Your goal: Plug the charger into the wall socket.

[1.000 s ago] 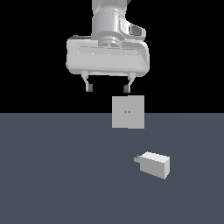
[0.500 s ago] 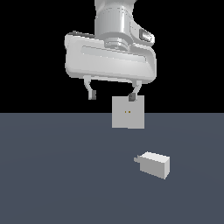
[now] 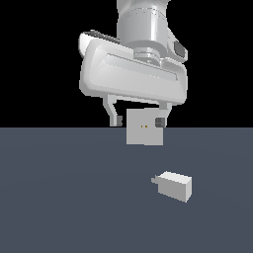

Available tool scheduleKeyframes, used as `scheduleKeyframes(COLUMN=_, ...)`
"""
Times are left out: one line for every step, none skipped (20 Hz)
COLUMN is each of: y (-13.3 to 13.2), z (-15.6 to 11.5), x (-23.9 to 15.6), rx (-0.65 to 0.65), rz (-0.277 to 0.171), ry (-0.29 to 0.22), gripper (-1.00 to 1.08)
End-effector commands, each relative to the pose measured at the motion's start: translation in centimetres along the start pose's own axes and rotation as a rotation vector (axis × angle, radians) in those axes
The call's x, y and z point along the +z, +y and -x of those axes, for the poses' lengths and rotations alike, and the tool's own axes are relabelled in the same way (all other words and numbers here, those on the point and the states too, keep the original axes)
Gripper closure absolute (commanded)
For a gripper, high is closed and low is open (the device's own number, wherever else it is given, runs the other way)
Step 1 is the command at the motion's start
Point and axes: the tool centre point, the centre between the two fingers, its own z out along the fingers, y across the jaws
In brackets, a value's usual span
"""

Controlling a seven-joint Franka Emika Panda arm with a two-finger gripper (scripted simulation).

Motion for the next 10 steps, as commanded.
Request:
scheduleKeyframes(y=0.2, z=0.9, x=0.7, rx=-0.055, rz=0.001, ry=0.003, gripper=-0.92)
scheduleKeyframes(y=0.3, z=1.2, x=0.9, rx=-0.077, rz=0.001, ry=0.004, gripper=-0.92)
scheduleKeyframes(y=0.5, z=1.5, x=1.2, rx=-0.098, rz=0.001, ry=0.005, gripper=-0.92)
scheduleKeyframes(y=0.6, z=1.8, x=1.5, rx=-0.119, rz=0.001, ry=0.006, gripper=-0.92)
scheduleKeyframes(y=0.7, z=2.1, x=1.7, rx=-0.14, rz=0.001, ry=0.007, gripper=-0.92)
scheduleKeyframes(y=0.9, z=2.5, x=2.0, rx=-0.161, rz=0.002, ry=0.008, gripper=-0.92)
scheduleKeyframes(y=1.0, z=2.8, x=2.2, rx=-0.181, rz=0.002, ry=0.009, gripper=-0.92)
scheduleKeyframes(y=1.2, z=3.0, x=2.5, rx=-0.2, rz=0.002, ry=0.01, gripper=-0.92)
scheduleKeyframes(y=1.3, z=3.3, x=2.7, rx=-0.218, rz=0.002, ry=0.011, gripper=-0.92)
scheduleKeyframes(y=1.5, z=3.5, x=2.9, rx=-0.235, rz=0.002, ry=0.012, gripper=-0.92)
